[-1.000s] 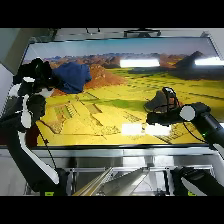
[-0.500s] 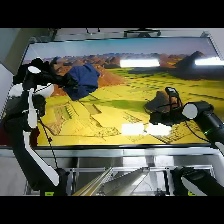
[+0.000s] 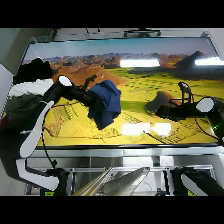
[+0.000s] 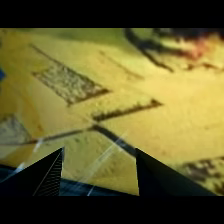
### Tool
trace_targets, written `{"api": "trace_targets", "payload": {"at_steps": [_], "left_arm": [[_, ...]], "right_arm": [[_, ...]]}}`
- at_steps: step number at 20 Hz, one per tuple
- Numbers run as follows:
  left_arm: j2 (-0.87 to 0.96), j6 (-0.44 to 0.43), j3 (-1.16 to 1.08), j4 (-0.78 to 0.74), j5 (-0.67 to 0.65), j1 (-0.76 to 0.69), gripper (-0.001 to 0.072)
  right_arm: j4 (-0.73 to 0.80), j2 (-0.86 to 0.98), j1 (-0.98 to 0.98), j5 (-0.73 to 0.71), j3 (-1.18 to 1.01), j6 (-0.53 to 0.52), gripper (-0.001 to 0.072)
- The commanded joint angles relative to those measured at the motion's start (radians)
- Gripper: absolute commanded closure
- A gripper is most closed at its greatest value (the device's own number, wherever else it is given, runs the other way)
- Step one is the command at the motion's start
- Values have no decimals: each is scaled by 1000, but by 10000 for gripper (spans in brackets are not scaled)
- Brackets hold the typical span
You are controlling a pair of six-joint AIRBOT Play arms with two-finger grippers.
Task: Fold the shirts.
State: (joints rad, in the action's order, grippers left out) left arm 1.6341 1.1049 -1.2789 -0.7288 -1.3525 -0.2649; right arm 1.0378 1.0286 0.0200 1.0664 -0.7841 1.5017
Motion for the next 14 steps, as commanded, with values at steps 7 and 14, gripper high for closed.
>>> {"api": "trace_targets", "payload": {"at_steps": [7,14], "left_arm": [[-194,-4,258,1,171,-143,686],[-194,-4,259,0,194,-141,685]], "right_arm": [[-576,367,250,-100,73,-555,210],[-827,472,281,-103,69,-762,212]]}}
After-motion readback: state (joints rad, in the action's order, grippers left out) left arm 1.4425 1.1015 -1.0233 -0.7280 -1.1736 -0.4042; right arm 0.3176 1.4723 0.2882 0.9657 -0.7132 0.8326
